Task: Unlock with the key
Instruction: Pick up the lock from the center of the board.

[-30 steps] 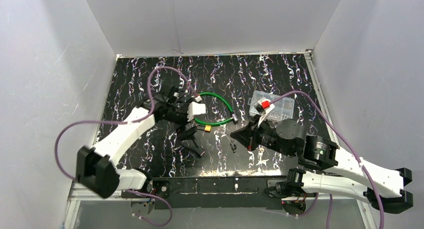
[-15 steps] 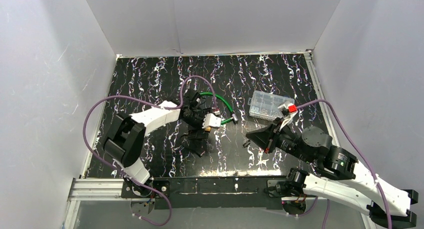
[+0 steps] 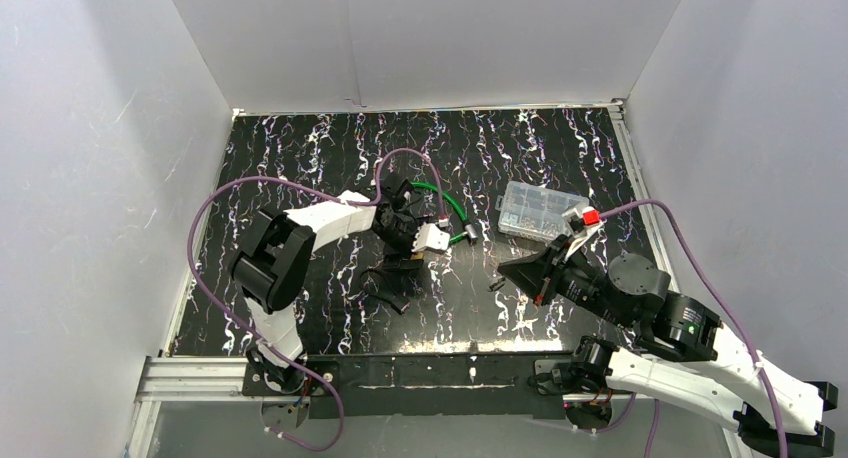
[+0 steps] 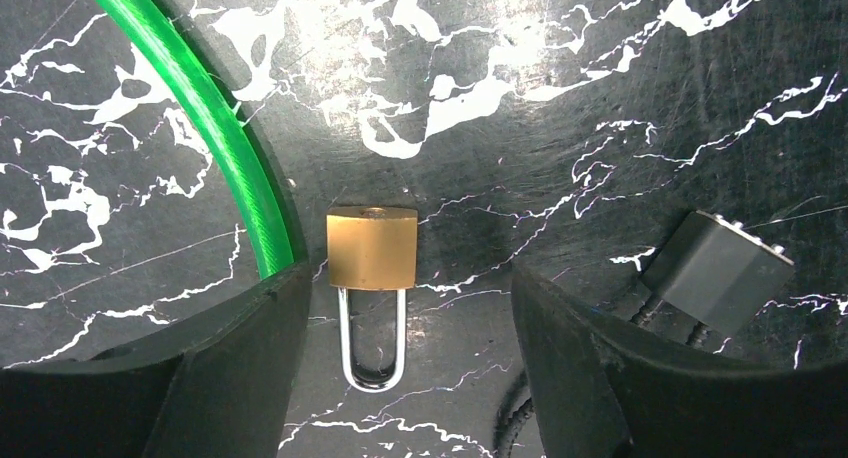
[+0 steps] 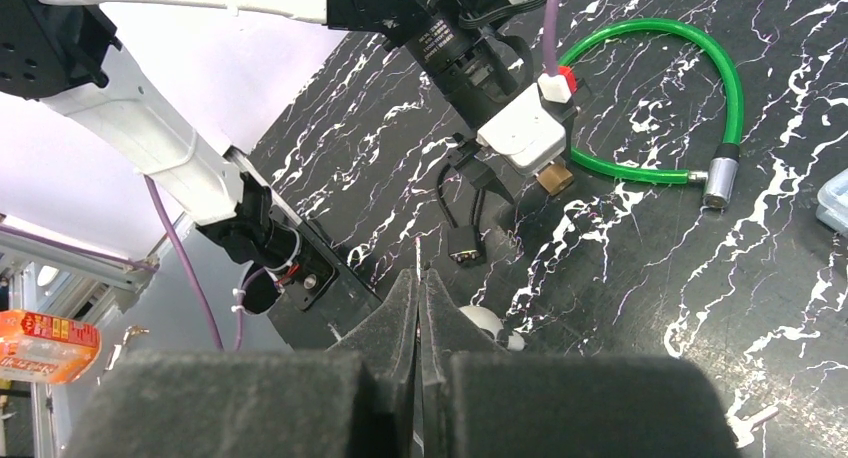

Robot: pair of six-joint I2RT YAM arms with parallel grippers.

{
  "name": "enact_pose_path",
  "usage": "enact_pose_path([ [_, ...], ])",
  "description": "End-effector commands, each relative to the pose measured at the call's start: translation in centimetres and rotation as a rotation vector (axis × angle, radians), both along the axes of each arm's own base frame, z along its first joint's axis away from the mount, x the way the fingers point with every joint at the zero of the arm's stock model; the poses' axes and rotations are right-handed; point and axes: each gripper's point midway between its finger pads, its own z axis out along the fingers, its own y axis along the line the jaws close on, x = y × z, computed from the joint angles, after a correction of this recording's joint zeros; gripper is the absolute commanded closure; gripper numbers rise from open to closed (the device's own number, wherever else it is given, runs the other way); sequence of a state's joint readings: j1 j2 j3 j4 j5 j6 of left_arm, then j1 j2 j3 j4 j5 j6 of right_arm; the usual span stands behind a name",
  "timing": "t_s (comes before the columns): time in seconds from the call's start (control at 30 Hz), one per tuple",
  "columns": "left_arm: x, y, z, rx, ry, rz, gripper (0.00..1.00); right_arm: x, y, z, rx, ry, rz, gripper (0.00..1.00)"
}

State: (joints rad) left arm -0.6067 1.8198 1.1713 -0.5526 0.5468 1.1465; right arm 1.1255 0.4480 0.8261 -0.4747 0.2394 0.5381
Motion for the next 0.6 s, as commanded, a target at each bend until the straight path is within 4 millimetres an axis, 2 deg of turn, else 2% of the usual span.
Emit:
enact_pose_path([
  [0.0,-0.94,-0.66,0.80,-0.019,0.028,-0.056,0.30,0.37,-0.69,2.58,0.043,-0.052,-0.026,0.99],
  [0.27,-1.37,-0.64,0.08,-0.007,0.037,-0.066,0.32,0.46,-0.76,2.68,0.044,-0.054,-0.031,0.99],
  [0.37,-1.25,-0.87,0.18,-0.014,0.035,-0.073,0.40,0.48,-0.77,2.51,0.044,-0.051,-0.034,0.99],
  [0.43,-1.24,-0.97,0.27,-0.015,0.035,-0.077,0.50,0.49,-0.75,2.40,0.043,-0.048,-0.034,0.99],
  [0.57,-1.24,-0.80,0.08,-0.011,0.025,-0.094,0.52,0.51,-0.72,2.30,0.038,-0.045,-0.035,0.99],
])
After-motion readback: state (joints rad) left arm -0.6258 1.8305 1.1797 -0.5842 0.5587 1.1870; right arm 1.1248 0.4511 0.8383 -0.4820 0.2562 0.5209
